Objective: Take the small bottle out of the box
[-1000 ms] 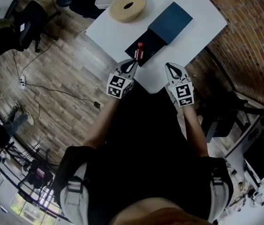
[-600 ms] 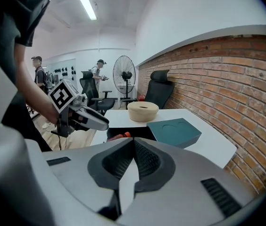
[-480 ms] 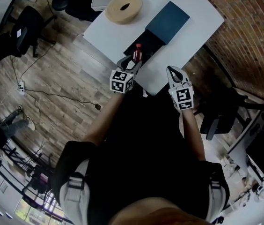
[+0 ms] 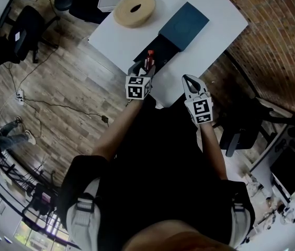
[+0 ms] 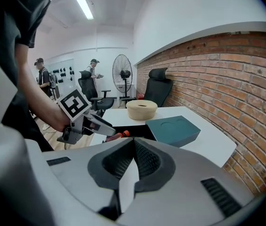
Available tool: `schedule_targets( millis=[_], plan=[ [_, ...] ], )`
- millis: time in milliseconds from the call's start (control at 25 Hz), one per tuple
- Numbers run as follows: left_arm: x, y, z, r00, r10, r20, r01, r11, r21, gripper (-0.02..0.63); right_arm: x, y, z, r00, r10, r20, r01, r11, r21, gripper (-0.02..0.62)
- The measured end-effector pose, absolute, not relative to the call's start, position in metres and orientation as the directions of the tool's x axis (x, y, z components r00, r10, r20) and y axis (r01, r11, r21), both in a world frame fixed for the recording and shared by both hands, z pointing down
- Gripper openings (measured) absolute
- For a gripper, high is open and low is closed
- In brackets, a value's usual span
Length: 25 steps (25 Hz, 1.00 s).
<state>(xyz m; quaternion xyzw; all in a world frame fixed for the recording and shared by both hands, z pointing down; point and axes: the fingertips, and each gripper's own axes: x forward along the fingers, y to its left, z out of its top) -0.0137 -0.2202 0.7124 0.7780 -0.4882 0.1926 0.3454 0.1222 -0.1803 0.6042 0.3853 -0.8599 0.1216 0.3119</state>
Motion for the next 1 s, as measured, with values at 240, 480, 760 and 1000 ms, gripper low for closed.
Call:
schedule_targets(
  millis=[240,480,760,1000],
  plan=[
    [-0.002,-0.219,0.726,0.434,-0.605,0.668,-0.901,-0.272,0.339,0.225,0.127,-0.188,0.604,-0.516,-0.578,0.632,-0.73,0.682,0.029,-0.002],
    [-0.004,-0.217,0.744,0.392,-0.588,0.708,-0.92,-0.244,0.307,0.251,0.131,-0.188,0.609,-0.514,-0.566,0.645,-0.727,0.686,0.023,-0.002],
    [0.0,-0.218,0.752,0.372,-0.555,0.744,-0.928,-0.238,0.286,0.25,0.132,-0.182,0.61,-0.514,-0.558,0.651,-0.728,0.686,0.013,-0.002],
    [0.002,-0.219,0.757,0.339,-0.548,0.765,-0.941,-0.215,0.263,0.25,0.133,-0.18,0.609,-0.518,-0.559,0.648,-0.729,0.685,0.008,-0.002]
  ],
)
